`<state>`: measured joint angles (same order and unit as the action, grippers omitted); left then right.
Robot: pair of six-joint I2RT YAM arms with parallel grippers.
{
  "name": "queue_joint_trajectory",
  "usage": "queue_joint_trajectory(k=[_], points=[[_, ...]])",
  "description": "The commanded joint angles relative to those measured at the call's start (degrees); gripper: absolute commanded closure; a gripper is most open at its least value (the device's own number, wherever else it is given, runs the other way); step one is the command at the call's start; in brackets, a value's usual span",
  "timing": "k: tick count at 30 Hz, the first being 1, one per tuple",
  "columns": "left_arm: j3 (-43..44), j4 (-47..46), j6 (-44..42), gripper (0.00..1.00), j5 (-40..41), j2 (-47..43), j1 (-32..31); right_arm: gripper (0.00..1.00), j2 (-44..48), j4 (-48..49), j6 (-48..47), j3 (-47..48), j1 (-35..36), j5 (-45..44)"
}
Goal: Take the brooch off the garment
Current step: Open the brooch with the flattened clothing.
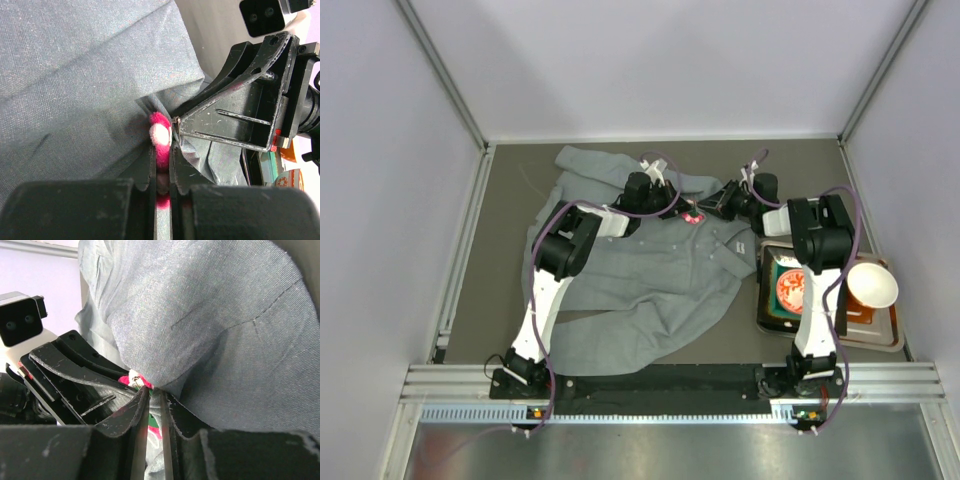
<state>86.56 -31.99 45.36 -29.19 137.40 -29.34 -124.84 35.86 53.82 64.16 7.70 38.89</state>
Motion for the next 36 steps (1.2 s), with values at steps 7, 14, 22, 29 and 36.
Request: queue_joint_trajectory(k=[7,14,22,29,36], points=[[0.45,1.14,-0.45,1.0,-0.61,2.78,-0.72,0.85,-0.85,-2.37,-2.41,1.49,0.12,1.0],[0.62,1.31,-0.45,1.0,-0.69,3.05,-0.8,0.85,-1.11,-0.09,-1.79,1.41,0.29,2.32],[0.71,1.05,-0.28,1.0,-0.96,3.22,-0.72,0.82,-1.81,0.88,-1.27,1.58,0.29,3.56],[0.97,0.96,-0.01,1.0,-1.31,3.49,-0.72,0.82,-1.81,-0.7,-1.88,2.02,0.38,3.38],[1.59,1.93,-0.8,1.0,-1.31,3.49,-0.89,0.82,-0.67,-6.41,-5.91,3.6,1.61,1.28]])
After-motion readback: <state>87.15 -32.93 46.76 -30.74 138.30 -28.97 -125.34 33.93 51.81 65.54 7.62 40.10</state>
